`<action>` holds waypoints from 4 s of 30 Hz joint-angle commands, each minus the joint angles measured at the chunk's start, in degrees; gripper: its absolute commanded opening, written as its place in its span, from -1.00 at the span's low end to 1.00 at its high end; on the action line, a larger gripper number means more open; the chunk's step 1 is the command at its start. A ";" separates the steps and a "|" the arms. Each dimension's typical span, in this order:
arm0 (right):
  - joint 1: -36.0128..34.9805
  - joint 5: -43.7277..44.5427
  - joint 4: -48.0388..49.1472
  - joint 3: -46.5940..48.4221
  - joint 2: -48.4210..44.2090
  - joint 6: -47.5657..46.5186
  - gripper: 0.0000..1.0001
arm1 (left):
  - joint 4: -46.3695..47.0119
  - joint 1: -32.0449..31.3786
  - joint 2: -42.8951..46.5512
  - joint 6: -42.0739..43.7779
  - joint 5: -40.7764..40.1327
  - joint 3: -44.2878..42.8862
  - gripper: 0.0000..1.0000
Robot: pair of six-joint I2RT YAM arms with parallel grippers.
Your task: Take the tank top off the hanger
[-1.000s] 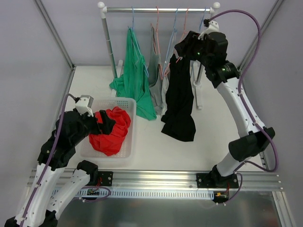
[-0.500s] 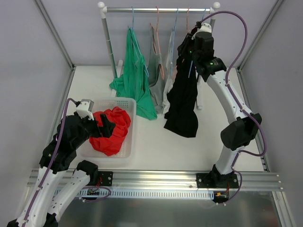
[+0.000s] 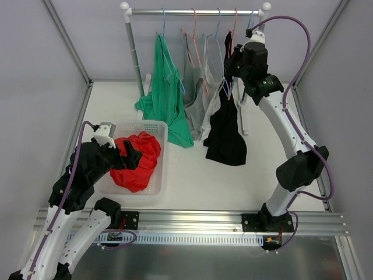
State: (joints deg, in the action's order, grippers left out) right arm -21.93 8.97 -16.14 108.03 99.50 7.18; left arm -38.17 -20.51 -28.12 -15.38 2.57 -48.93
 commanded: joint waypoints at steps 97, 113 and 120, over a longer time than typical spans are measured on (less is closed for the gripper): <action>2.60 -37.89 -30.18 -22.77 -66.19 -6.21 -0.99 | 44.24 -32.57 -52.66 8.17 0.87 -41.25 -1.00; 2.51 -58.36 -29.04 -27.17 -69.53 -19.57 -0.99 | 34.05 -27.31 -37.90 0.01 -36.23 -29.74 -1.00; 2.51 -49.42 -5.98 -39.68 -74.88 -7.50 -0.99 | 34.91 -24.58 -34.37 -0.10 -1.27 -24.21 -1.00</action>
State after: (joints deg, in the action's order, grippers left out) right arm -19.03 -43.70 -38.15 75.40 28.64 -8.69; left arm -5.21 -46.46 -64.31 -15.68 -16.49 -75.00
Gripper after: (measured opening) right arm 0.065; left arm 0.020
